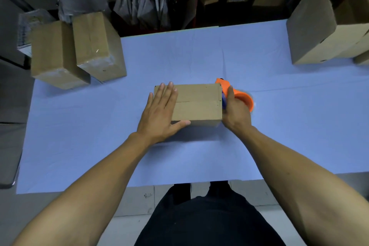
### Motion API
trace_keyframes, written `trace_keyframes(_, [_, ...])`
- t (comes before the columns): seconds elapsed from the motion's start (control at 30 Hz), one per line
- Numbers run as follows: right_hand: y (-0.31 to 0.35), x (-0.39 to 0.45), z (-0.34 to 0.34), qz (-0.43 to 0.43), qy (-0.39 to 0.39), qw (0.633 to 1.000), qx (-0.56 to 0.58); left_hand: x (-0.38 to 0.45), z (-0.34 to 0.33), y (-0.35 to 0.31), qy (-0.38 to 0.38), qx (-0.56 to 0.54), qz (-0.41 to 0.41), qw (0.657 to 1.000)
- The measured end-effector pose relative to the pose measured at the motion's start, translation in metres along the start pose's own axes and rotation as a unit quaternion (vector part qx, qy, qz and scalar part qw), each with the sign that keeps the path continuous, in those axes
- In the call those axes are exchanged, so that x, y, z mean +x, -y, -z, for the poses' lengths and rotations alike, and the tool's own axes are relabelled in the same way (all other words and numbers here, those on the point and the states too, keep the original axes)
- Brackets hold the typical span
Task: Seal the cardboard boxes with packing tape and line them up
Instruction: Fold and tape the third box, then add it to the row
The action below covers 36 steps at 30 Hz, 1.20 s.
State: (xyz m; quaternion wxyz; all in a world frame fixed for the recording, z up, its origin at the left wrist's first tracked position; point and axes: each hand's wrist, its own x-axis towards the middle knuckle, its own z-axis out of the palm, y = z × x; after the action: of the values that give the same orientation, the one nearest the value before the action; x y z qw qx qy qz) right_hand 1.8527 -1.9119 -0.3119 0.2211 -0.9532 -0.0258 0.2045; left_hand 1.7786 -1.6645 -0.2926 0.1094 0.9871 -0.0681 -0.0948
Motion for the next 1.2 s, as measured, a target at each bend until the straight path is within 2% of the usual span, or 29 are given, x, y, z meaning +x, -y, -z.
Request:
trace_keyframes(0.17, [0.010,-0.002,0.052,-0.016,-0.143,0.988,0.053,-0.001,0.005,-0.001,0.014,0.000,0.005,1.000])
trace_keyframes(0.23, [0.021,-0.003,0.082,-0.016,-0.156,0.985,0.071,-0.001,0.007,-0.002,0.016,-0.004,0.007,1.000])
trace_keyframes(0.33, [0.048,-0.009,0.123,0.048,-0.125,0.989,0.055,-0.003,0.009,-0.003,0.016,-0.015,0.005,1.000])
trace_keyframes(0.43, [0.086,-0.021,0.146,0.136,-0.036,0.989,0.054,-0.004,0.011,-0.003,0.019,-0.035,0.003,0.999])
trace_keyframes(0.5, [0.110,-0.033,0.144,0.172,0.033,0.983,0.048,-0.001,0.014,-0.002,0.022,-0.064,0.004,0.998])
trace_keyframes(0.57, [0.123,-0.041,0.126,0.201,0.070,0.976,0.044,0.000,0.016,-0.001,0.019,-0.089,0.003,0.996])
trace_keyframes(0.73, [0.131,-0.046,0.086,0.263,0.055,0.962,0.045,-0.003,0.018,-0.002,-0.002,-0.071,-0.025,0.997])
trace_keyframes(0.83, [0.133,-0.038,0.092,0.295,0.054,0.954,-0.010,-0.010,0.022,0.010,-0.014,-0.186,-0.016,0.982])
trace_keyframes(0.9, [0.133,-0.035,0.093,0.307,0.048,0.950,-0.029,-0.020,0.021,0.018,-0.085,-0.332,0.073,0.937])
trace_keyframes(0.93, [0.134,-0.035,0.091,0.310,0.046,0.949,-0.035,-0.025,0.022,0.020,-0.146,-0.402,0.154,0.891])
trace_keyframes(0.97, [0.135,-0.035,0.089,0.314,0.045,0.948,-0.040,-0.028,0.025,0.020,-0.204,-0.465,0.231,0.830])
trace_keyframes(1.0, [0.136,-0.035,0.087,0.318,0.046,0.946,-0.046,-0.028,0.032,0.019,-0.239,-0.523,0.285,0.766])
trace_keyframes(1.03, [0.137,-0.034,0.085,0.324,0.048,0.944,-0.051,-0.027,0.039,0.018,-0.243,-0.577,0.313,0.715])
trace_keyframes(1.13, [0.136,-0.030,0.087,0.330,0.053,0.941,-0.055,-0.018,0.058,0.018,-0.102,-0.734,0.320,0.590])
trace_keyframes(1.17, [0.135,-0.028,0.088,0.331,0.054,0.941,-0.055,-0.017,0.061,0.018,-0.061,-0.763,0.313,0.562])
trace_keyframes(1.2, [0.134,-0.027,0.088,0.332,0.057,0.940,-0.056,-0.017,0.062,0.018,-0.039,-0.776,0.304,0.551])
